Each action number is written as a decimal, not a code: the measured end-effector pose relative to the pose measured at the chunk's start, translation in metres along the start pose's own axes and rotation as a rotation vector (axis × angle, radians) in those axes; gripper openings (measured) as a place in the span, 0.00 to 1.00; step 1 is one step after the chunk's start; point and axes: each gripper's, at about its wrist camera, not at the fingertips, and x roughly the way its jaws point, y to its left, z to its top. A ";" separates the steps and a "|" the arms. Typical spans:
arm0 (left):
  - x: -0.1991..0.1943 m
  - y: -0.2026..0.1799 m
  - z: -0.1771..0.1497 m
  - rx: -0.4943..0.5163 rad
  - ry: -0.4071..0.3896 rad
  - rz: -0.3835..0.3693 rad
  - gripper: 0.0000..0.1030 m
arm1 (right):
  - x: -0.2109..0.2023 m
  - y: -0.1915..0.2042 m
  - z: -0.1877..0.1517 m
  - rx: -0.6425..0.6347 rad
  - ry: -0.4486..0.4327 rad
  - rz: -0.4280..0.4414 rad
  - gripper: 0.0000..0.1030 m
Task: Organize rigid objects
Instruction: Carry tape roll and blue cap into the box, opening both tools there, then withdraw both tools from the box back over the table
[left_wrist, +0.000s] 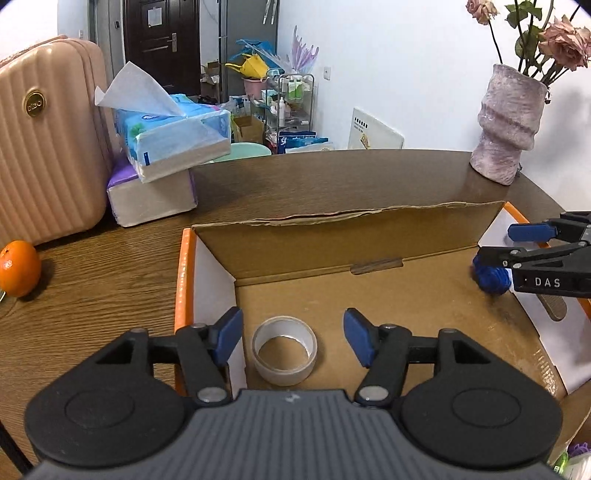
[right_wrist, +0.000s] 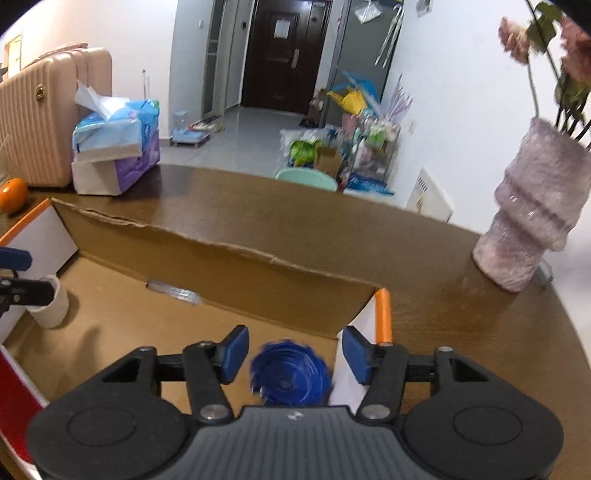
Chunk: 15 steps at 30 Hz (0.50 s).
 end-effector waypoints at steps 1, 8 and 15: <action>-0.001 0.000 0.000 -0.005 -0.003 -0.004 0.61 | 0.000 0.000 0.000 -0.005 -0.006 -0.004 0.54; -0.013 -0.003 -0.002 -0.020 -0.010 0.011 0.77 | -0.022 0.000 0.000 0.023 -0.045 -0.030 0.54; -0.073 -0.014 -0.014 -0.012 -0.053 0.026 0.79 | -0.090 0.005 -0.007 0.023 -0.088 -0.019 0.57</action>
